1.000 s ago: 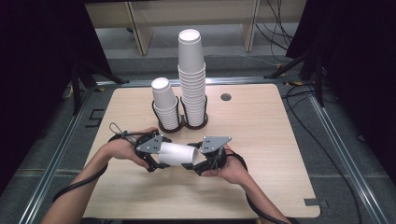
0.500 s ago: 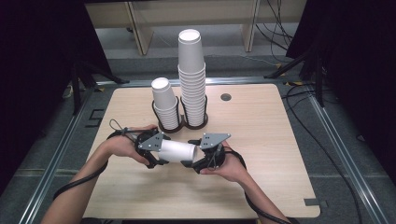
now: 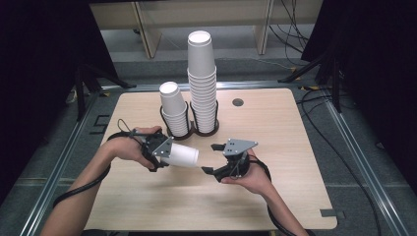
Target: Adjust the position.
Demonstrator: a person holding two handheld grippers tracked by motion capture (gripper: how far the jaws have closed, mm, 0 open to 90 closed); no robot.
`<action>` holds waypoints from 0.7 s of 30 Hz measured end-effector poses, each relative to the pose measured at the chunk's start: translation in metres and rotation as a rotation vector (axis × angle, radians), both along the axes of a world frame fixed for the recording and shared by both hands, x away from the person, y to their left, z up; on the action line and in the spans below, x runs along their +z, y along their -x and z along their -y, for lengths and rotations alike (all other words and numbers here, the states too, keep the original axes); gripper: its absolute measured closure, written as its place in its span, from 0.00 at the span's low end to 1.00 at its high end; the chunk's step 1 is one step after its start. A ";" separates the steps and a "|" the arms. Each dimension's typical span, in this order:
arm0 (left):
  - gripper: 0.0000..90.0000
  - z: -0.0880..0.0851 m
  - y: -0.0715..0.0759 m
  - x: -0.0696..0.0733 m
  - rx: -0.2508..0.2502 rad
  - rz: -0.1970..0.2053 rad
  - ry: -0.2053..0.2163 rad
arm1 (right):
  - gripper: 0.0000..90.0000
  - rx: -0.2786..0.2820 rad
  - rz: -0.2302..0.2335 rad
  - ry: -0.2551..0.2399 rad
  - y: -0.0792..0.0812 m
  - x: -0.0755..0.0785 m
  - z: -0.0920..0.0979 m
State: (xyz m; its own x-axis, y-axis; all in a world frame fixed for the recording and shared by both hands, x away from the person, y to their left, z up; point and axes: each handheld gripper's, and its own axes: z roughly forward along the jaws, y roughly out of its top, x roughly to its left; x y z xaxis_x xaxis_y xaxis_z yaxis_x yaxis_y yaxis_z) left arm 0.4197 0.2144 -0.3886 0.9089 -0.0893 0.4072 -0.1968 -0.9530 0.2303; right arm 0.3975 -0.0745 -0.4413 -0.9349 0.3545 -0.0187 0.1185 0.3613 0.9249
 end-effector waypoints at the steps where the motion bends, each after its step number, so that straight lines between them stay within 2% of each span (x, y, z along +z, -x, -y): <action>1: 0.20 0.001 0.001 0.002 -0.004 0.014 -0.051 | 0.17 -0.003 -0.014 0.001 0.001 0.000 0.003; 2: 0.20 0.003 0.001 0.005 -0.016 0.031 -0.093 | 0.17 -0.016 0.007 -0.005 0.001 0.000 0.005; 4: 0.20 0.006 0.001 0.011 -0.014 0.035 -0.155 | 0.17 -0.031 0.004 -0.007 0.003 0.000 0.009; 6: 0.20 0.011 0.001 0.016 -0.027 0.046 -0.197 | 0.17 -0.032 -0.015 -0.004 0.005 0.000 0.011; 8: 0.20 0.018 0.001 0.020 -0.052 0.063 -0.244 | 0.17 -0.031 -0.002 0.008 0.006 0.000 0.010; 11: 0.20 0.029 0.002 0.024 -0.083 0.083 -0.314 | 0.18 -0.028 -0.017 0.034 0.008 -0.001 0.004; 12: 0.20 0.031 0.003 0.025 -0.089 0.087 -0.334 | 0.19 -0.028 -0.002 0.045 0.008 -0.001 0.002; 13: 0.20 0.036 0.003 0.024 -0.098 0.094 -0.364 | 0.20 -0.027 -0.016 0.045 0.008 -0.001 -0.001; 15: 0.20 0.043 0.004 0.023 -0.111 0.107 -0.422 | 0.22 -0.014 0.001 0.067 0.008 0.001 -0.008; 19: 0.20 0.054 0.004 0.020 -0.129 0.119 -0.480 | 0.27 -0.015 0.017 0.109 0.006 0.005 -0.022; 20: 0.20 0.056 0.004 0.020 -0.131 0.122 -0.487 | 0.27 -0.016 0.008 0.119 0.005 0.006 -0.027; 21: 0.20 0.059 0.003 0.020 -0.147 0.125 -0.515 | 0.28 -0.013 -0.006 0.125 0.005 0.006 -0.031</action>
State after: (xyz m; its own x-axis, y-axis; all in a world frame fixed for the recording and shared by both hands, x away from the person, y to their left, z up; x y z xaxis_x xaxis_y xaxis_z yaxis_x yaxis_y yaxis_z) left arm 0.4164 0.1555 -0.3687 0.8192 -0.4281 0.3816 -0.3324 -0.8967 -0.2923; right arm 0.3926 -0.0437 -0.4354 -0.9305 0.3616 -0.0581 0.1290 0.4721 0.8720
